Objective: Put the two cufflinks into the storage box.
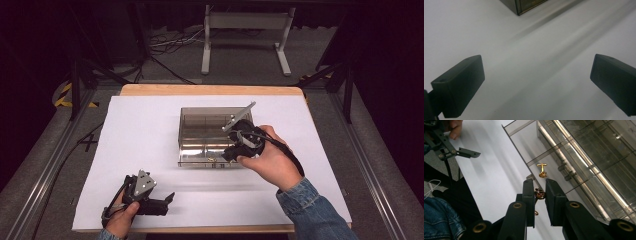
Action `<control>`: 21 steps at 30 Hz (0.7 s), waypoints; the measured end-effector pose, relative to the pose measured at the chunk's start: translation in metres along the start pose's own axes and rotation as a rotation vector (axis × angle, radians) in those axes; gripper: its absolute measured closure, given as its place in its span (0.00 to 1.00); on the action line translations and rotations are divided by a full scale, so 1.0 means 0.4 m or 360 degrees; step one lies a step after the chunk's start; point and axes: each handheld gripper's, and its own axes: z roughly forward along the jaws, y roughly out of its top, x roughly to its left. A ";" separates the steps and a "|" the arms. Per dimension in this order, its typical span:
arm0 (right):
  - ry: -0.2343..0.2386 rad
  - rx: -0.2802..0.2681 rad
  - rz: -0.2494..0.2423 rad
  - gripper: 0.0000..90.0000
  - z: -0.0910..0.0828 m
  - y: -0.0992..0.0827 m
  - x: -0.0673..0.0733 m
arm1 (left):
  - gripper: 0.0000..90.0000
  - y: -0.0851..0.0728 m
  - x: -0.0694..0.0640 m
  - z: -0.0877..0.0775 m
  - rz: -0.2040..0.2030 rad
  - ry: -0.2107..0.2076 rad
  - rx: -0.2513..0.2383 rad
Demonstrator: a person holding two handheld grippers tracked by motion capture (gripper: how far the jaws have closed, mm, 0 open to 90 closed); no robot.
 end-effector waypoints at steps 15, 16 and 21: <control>0.0015 0.0019 0.0075 0.87 0.036 0.037 -0.051 | 0.00 0.000 0.001 -0.001 0.0000 -0.0001 -0.0001; 0.0019 0.0020 0.0077 0.87 0.037 0.039 -0.054 | 0.00 0.000 0.001 -0.001 0.0001 0.0002 -0.0006; 0.0005 0.0015 0.0107 0.87 0.045 0.046 -0.068 | 0.00 0.000 0.001 -0.001 0.0000 -0.0001 -0.0002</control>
